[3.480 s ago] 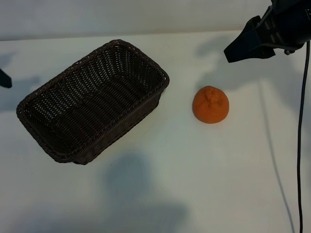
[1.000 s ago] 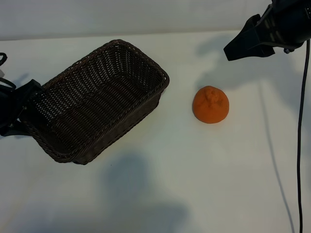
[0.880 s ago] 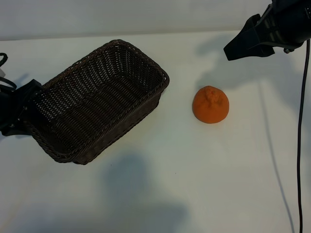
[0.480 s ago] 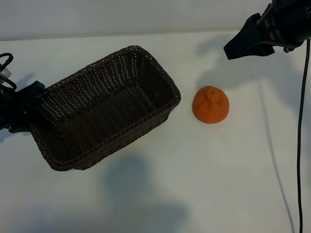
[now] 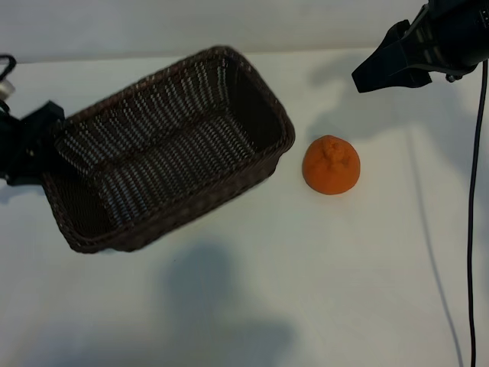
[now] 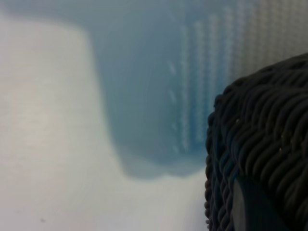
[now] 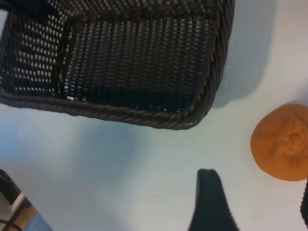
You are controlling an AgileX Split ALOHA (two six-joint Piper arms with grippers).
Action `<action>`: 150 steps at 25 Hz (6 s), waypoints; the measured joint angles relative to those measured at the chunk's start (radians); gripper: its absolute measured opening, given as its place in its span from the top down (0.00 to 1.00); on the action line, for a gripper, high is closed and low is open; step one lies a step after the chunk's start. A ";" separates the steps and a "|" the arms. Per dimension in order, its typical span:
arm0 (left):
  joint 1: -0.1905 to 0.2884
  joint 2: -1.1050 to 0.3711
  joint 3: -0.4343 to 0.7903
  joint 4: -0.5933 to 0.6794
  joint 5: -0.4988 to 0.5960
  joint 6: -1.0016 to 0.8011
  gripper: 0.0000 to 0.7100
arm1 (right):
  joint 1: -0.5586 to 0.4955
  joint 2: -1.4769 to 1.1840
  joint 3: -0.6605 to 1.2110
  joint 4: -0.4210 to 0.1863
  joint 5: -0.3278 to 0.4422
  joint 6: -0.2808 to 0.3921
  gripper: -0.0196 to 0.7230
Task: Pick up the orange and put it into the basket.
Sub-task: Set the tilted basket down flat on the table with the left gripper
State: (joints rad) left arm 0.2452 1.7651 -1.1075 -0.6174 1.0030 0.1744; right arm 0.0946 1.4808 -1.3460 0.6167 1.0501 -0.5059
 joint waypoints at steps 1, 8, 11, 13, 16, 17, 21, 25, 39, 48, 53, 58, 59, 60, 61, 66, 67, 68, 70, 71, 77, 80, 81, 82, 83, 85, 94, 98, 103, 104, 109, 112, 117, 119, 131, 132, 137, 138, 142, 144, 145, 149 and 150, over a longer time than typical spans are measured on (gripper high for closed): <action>0.000 -0.001 -0.020 0.000 0.030 0.000 0.75 | 0.000 0.000 0.000 0.000 0.000 0.000 0.38; 0.000 -0.004 -0.204 0.013 0.161 -0.003 0.75 | 0.000 0.000 0.000 0.000 0.000 0.000 0.38; 0.000 -0.005 -0.283 0.040 0.173 -0.043 0.75 | 0.000 0.000 0.000 0.000 0.000 0.000 0.38; 0.000 -0.005 -0.319 0.060 0.173 -0.059 0.75 | 0.000 0.000 0.000 0.000 0.000 0.000 0.38; -0.008 -0.006 -0.347 0.099 0.173 -0.073 0.75 | 0.000 0.000 0.000 0.000 -0.001 0.000 0.38; -0.013 -0.006 -0.349 0.107 0.173 -0.073 0.75 | 0.000 0.000 0.000 0.000 -0.001 0.000 0.38; -0.019 -0.006 -0.352 0.127 0.173 -0.073 0.75 | 0.000 0.000 0.000 0.000 -0.001 0.000 0.38; -0.024 -0.006 -0.352 0.132 0.173 -0.074 0.75 | 0.000 0.000 0.000 0.000 -0.001 0.000 0.38; -0.067 -0.006 -0.352 0.145 0.173 -0.072 0.75 | 0.000 0.000 0.000 0.000 -0.001 0.000 0.38; -0.067 -0.006 -0.359 0.159 0.173 -0.073 0.75 | 0.000 0.000 0.000 0.000 -0.001 0.000 0.38; -0.067 -0.006 -0.364 0.169 0.173 -0.073 0.75 | 0.000 0.000 0.000 0.000 0.000 0.000 0.38; -0.067 -0.006 -0.364 0.168 0.173 -0.073 0.75 | 0.000 0.000 0.000 0.000 0.000 0.000 0.38; -0.067 -0.006 -0.364 0.168 0.173 -0.073 0.75 | 0.000 0.000 0.000 0.000 0.000 0.000 0.38; -0.067 -0.006 -0.364 0.168 0.173 -0.073 0.75 | 0.000 0.000 0.000 0.000 0.000 0.000 0.38; -0.067 -0.006 -0.364 0.168 0.173 -0.073 0.75 | 0.000 0.000 0.000 0.000 0.000 0.000 0.38; -0.067 -0.006 -0.364 0.168 0.173 -0.073 0.75 | 0.000 0.000 0.000 0.000 0.000 0.000 0.38; -0.067 -0.006 -0.364 0.168 0.173 -0.073 0.75 | 0.000 0.000 0.000 0.000 0.000 0.000 0.38; -0.067 -0.006 -0.364 0.168 0.173 -0.073 0.75 | 0.000 0.000 0.000 0.000 0.000 0.000 0.38; -0.067 -0.006 -0.364 0.168 0.173 -0.068 0.75 | 0.000 0.000 0.000 0.000 -0.003 0.000 0.38; -0.067 -0.006 -0.364 0.168 0.173 -0.058 0.75 | 0.000 0.000 0.000 0.000 -0.010 0.000 0.38; -0.067 -0.006 -0.364 0.168 0.173 -0.014 0.75 | 0.000 0.000 0.000 0.000 -0.026 0.000 0.38; -0.067 -0.006 -0.364 0.168 0.173 0.016 0.75 | 0.000 0.000 0.000 0.000 -0.026 0.000 0.38; -0.069 -0.006 -0.364 0.168 0.173 0.024 0.75 | 0.000 0.000 0.000 0.000 -0.026 0.000 0.38; -0.073 -0.006 -0.364 0.168 0.173 0.032 0.75 | 0.000 0.000 0.000 0.000 -0.024 0.000 0.38; -0.080 -0.006 -0.365 0.168 0.173 0.044 0.75 | 0.000 0.000 0.000 0.000 -0.022 0.000 0.38; -0.100 -0.006 -0.365 0.168 0.173 0.070 0.75 | 0.000 0.000 0.000 0.000 -0.019 0.000 0.38; -0.164 -0.006 -0.365 0.166 0.173 0.109 0.75 | 0.000 0.000 0.000 0.000 -0.007 0.000 0.38; -0.177 -0.002 -0.365 0.167 0.173 0.109 0.75 | 0.000 0.000 0.000 0.000 -0.007 0.000 0.38; -0.208 0.050 -0.365 0.166 0.173 0.098 0.75 | 0.000 0.000 0.000 0.000 -0.006 0.000 0.38; -0.209 0.067 -0.365 0.166 0.173 0.091 0.75 | 0.000 0.000 0.000 0.000 -0.006 0.000 0.38; -0.209 0.132 -0.365 0.166 0.173 0.069 0.75 | 0.000 0.000 0.000 0.000 -0.004 0.000 0.38; -0.209 0.160 -0.365 0.159 0.164 0.069 0.75 | 0.000 0.000 0.000 0.000 -0.003 0.000 0.38; -0.209 0.182 -0.368 0.161 0.161 0.067 0.75 | 0.000 0.000 0.000 0.000 -0.003 0.000 0.38; -0.209 0.197 -0.381 0.161 0.161 0.067 0.75 | 0.000 0.000 0.000 0.000 -0.003 0.000 0.38; -0.209 0.291 -0.456 0.159 0.161 0.055 0.75 | 0.000 0.000 0.000 0.000 0.001 0.000 0.38; -0.209 0.298 -0.459 0.159 0.161 0.056 0.75 | 0.000 0.000 0.000 0.000 0.001 0.000 0.38; -0.214 0.337 -0.466 0.160 0.161 0.059 0.75 | 0.000 0.000 0.000 0.000 0.006 0.000 0.38; -0.217 0.338 -0.466 0.161 0.161 0.064 0.75 | 0.000 0.000 0.000 0.000 0.008 0.000 0.38; -0.228 0.341 -0.498 0.166 0.161 0.088 0.75 | 0.000 0.000 0.000 0.000 0.012 0.000 0.38; -0.229 0.341 -0.521 0.164 0.161 0.085 0.75 | 0.000 0.000 0.000 0.000 0.013 0.000 0.38; -0.229 0.341 -0.535 0.164 0.161 0.084 0.75 | 0.000 0.000 0.000 0.000 0.013 0.000 0.38; -0.231 0.345 -0.555 0.164 0.164 0.082 0.75 | 0.000 0.000 0.000 0.000 0.023 0.000 0.38; -0.234 0.349 -0.555 0.164 0.164 0.082 0.75 | 0.000 0.000 0.000 0.000 0.024 0.000 0.38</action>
State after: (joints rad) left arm 0.0111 2.1145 -1.6624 -0.4539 1.1672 0.2568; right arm 0.0946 1.4808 -1.3460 0.6167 1.0737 -0.5059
